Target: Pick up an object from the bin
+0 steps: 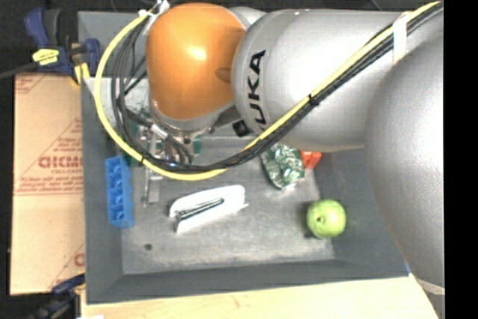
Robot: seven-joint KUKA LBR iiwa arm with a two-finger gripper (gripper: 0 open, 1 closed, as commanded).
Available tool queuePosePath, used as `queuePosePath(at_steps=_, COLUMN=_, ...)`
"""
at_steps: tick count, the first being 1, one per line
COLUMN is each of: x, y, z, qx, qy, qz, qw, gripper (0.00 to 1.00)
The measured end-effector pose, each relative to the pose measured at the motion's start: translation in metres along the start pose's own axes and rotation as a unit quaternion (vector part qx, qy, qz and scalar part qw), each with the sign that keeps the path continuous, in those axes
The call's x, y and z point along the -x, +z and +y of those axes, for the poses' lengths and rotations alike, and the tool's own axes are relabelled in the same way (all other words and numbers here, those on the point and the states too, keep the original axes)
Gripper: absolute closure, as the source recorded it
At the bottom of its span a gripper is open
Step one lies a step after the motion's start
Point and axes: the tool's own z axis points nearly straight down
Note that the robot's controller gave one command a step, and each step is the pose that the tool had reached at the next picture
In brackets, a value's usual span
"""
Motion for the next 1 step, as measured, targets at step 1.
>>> queuePosePath(at_steps=1, x=0.0007, y=-0.0046, z=-0.0017, qx=0.001, qy=0.002, qz=-0.0028, qw=1.0, gripper=0.0)
